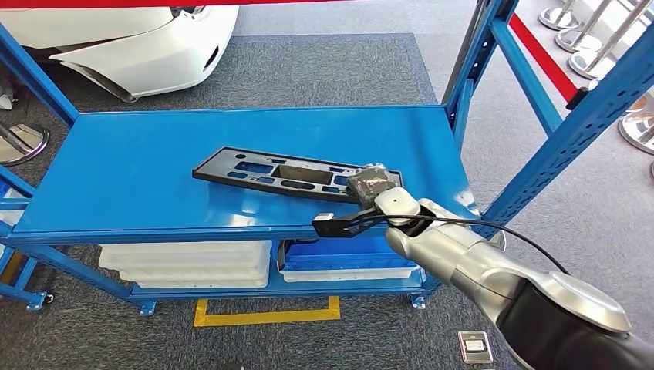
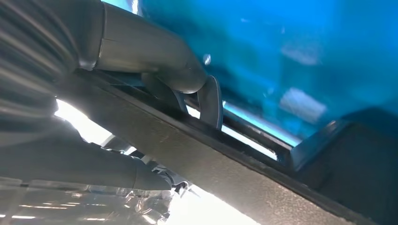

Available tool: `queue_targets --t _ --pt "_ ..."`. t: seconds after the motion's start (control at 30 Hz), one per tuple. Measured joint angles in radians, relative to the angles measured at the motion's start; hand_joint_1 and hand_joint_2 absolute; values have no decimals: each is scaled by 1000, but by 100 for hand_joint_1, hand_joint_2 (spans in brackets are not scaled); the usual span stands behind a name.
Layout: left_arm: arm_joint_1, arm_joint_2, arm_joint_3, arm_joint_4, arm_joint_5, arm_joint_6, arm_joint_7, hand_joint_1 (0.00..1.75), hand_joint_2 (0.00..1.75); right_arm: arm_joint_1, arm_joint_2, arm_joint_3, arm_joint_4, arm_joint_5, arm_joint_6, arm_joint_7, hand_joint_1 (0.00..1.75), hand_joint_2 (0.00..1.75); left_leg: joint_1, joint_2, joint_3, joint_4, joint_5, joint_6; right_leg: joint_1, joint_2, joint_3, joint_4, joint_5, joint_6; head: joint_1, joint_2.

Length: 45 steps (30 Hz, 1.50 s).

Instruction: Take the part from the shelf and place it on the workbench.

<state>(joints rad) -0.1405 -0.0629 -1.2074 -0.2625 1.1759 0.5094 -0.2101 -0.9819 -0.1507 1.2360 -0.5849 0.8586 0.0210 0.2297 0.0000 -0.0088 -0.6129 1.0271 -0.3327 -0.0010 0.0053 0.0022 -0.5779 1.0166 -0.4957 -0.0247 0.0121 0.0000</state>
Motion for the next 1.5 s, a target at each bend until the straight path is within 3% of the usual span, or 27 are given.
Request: queue_targets --t 0.17,0.27,0.4,0.57,0.77,0.93,1.07,1.2,1.5 --pt "0 0 0 0 2 2 -5 0 0 8 1 12 8 11 -8 -2 175 175 0 0 0 0 0 0 0 0 0 0 0 0 0 0" --pt "1 0 0 0 7 4 -15 0 0 15 2 12 10 -39 -65 -25 175 175 0 0 0 0 0 0 0 0 0 0 0 0 0 0" --pt "3 0 3 -1 26 31 -69 0 0 53 2 -39 -24 -304 -237 -164 175 175 1 0 0 0 0 0 0 0 0 0 0 0 0 0" --pt "10 0 15 -1 72 75 -140 0 0 163 1 -156 -247 -631 -374 -325 175 175 1 -1 0 -1 0 0 1 -1 0 0 -1 -1 -1 0" --pt "20 0 31 -1 85 84 -153 0 0 252 -13 -248 -512 -671 -415 -331 175 175 1 0 0 -1 -1 -1 1 -1 -1 0 -1 -1 -2 0" --pt "23 0 36 -1 98 92 -154 0 0 307 -26 -305 -675 -722 -431 -418 175 175 1 0 0 -1 0 -2 1 0 0 0 -1 -1 -2 0" --pt "24 0 40 -1 105 103 -157 0 0 360 -27 -327 -805 -721 -433 -426 175 175 1 0 0 -1 0 -2 1 0 -1 0 -1 -1 -1 0" --pt "23 0 42 -1 103 110 -160 0 175 406 -31 -341 -891 -729 -424 -430 175 175 1 0 0 -1 0 -2 1 0 -1 -1 -1 -1 -1 0" --pt "23 0 42 -2 103 119 -160 0 175 466 -32 -346 -991 -737 -387 -450 175 175 1 0 0 -2 0 -2 1 0 0 0 -1 -1 -2 0"
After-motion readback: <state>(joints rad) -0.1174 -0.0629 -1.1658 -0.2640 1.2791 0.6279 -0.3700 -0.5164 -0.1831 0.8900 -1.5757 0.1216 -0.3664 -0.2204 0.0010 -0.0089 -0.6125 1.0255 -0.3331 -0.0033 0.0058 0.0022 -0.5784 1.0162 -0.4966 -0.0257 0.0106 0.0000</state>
